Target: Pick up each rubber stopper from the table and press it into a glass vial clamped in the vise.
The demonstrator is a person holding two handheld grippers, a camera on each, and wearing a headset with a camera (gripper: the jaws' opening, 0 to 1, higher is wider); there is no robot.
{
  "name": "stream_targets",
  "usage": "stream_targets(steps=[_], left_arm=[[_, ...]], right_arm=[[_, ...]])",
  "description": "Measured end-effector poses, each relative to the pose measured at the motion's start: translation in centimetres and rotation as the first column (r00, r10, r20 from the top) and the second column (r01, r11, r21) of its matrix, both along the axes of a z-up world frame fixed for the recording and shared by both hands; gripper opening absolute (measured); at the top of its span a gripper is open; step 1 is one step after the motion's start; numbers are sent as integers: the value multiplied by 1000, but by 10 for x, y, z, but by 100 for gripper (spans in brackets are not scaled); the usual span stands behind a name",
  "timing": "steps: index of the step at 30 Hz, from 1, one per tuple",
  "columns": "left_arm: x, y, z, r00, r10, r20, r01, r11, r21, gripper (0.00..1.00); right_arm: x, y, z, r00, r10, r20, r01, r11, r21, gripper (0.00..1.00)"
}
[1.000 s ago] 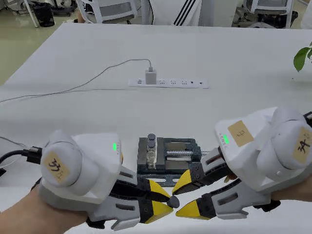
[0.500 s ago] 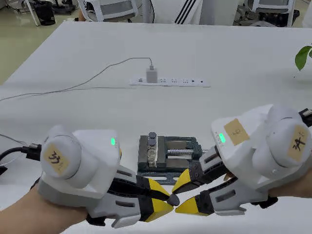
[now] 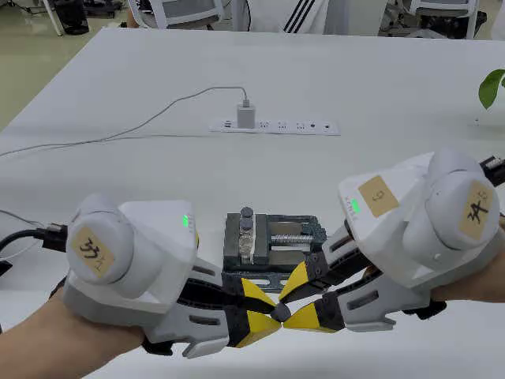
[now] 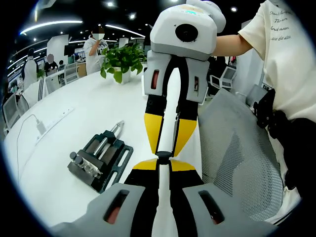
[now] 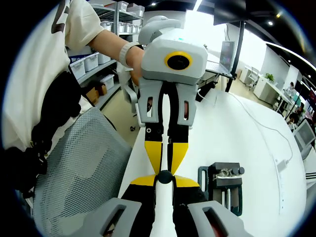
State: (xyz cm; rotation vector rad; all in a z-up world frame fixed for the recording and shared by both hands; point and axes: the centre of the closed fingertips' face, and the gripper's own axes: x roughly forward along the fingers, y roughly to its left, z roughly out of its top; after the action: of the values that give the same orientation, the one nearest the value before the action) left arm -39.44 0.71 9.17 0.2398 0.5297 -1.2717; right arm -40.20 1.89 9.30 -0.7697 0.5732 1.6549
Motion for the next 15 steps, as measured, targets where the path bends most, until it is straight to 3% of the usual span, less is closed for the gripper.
stream_targets(steps=[9, 15], left_arm=[[-2, -1, -3, 997, -42, 68, 38, 998, 59, 3], [-2, 0, -4, 998, -28, 48, 26, 998, 50, 3]], right_arm=[[-1, 0, -3, 1000, 10, -14, -10, 1000, -28, 7], [-1, 0, -4, 1000, 4, -24, -5, 999, -32, 7]])
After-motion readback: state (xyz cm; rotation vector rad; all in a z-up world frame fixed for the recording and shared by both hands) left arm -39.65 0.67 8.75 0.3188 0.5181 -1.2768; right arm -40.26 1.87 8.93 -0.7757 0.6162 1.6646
